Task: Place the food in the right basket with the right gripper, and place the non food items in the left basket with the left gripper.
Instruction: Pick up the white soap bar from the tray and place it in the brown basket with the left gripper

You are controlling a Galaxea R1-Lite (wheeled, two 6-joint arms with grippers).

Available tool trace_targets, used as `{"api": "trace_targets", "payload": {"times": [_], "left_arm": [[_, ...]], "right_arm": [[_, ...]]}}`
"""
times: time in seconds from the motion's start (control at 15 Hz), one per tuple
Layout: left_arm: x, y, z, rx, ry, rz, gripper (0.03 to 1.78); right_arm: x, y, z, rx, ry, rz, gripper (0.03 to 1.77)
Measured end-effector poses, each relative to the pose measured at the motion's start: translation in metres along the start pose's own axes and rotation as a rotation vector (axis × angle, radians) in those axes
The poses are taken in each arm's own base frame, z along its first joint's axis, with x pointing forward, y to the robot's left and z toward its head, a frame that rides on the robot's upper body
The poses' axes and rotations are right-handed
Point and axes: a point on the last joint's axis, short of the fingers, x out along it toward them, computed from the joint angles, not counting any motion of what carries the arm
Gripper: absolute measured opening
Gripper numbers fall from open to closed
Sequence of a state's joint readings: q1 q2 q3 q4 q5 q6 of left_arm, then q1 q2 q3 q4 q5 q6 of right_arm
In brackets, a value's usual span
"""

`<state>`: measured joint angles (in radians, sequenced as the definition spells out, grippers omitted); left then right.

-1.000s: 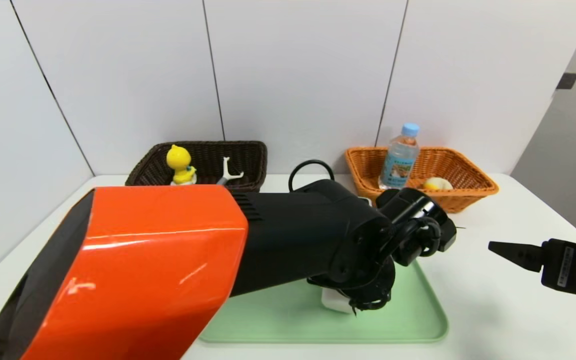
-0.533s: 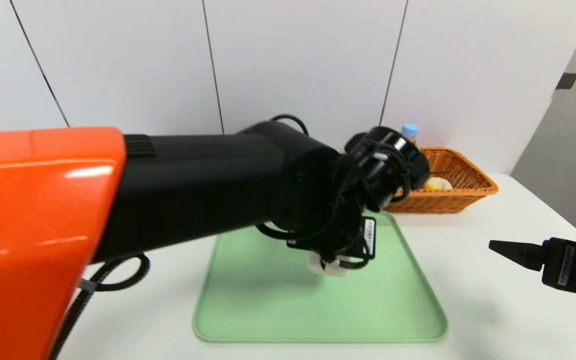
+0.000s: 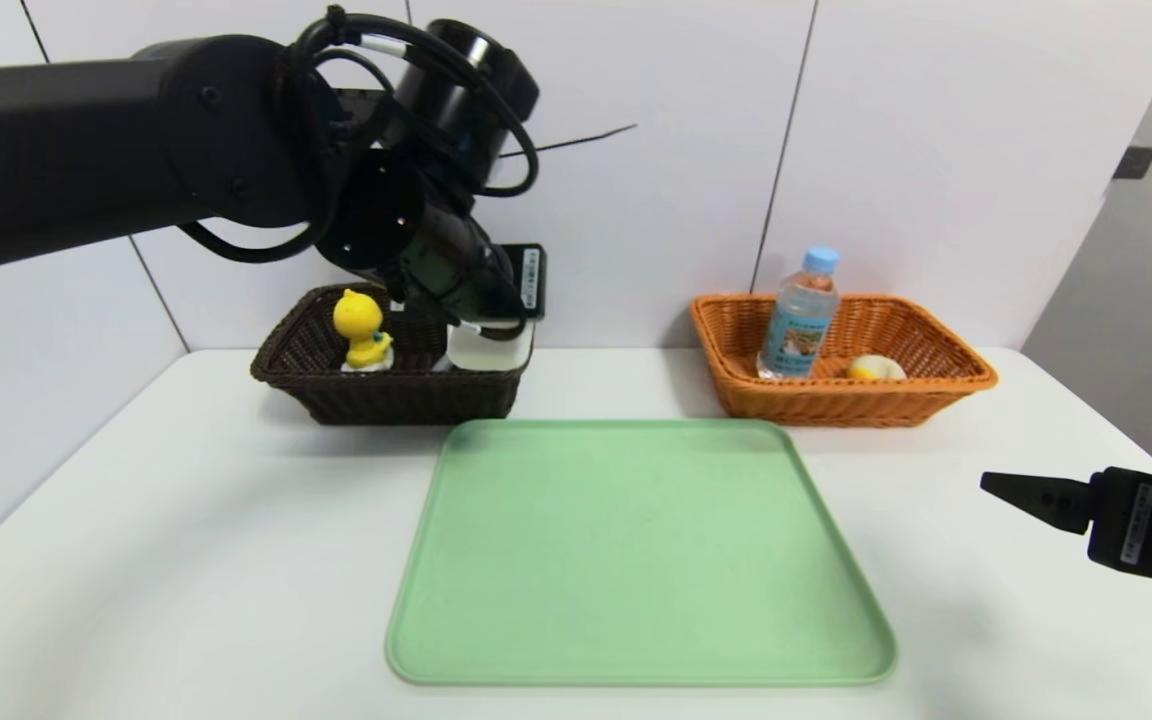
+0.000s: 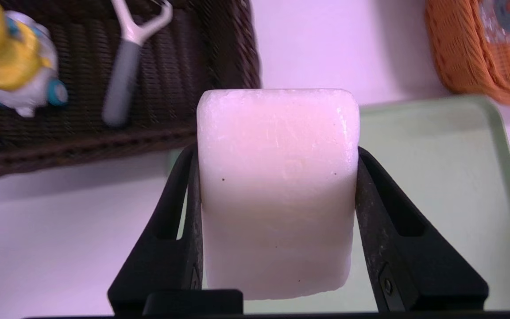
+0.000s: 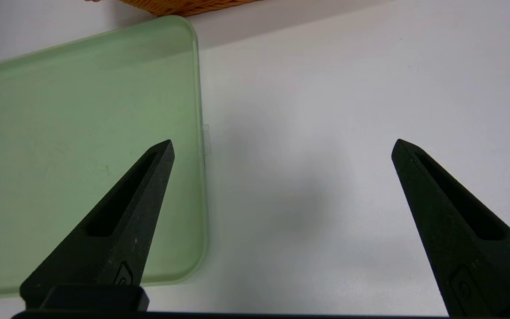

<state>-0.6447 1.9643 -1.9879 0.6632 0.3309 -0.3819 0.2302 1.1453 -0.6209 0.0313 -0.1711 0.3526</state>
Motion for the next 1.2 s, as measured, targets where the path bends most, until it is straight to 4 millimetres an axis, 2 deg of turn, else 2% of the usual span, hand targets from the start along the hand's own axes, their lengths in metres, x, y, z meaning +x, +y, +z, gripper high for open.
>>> {"api": "trace_targets", "payload": {"times": [0.27, 0.67, 1.0, 1.2], "left_arm": [[0.025, 0.039, 0.023, -0.052, -0.100, 0.057, 0.97], [0.090, 0.097, 0.027, -0.085, -0.086, 0.137, 0.97], [0.128, 0.117, 0.019, -0.070, -0.076, 0.177, 0.97], [0.143, 0.120, 0.014, -0.071, -0.069, 0.170, 0.97]], "right_arm": [[0.000, 0.000, -0.001, -0.001, 0.000, -0.002, 1.70], [0.001, -0.001, -0.002, -0.003, 0.005, -0.011, 1.70], [0.002, -0.001, -0.002, -0.004, 0.012, -0.014, 1.70], [0.003, -0.001, -0.003, -0.006, 0.016, -0.015, 1.70]]}}
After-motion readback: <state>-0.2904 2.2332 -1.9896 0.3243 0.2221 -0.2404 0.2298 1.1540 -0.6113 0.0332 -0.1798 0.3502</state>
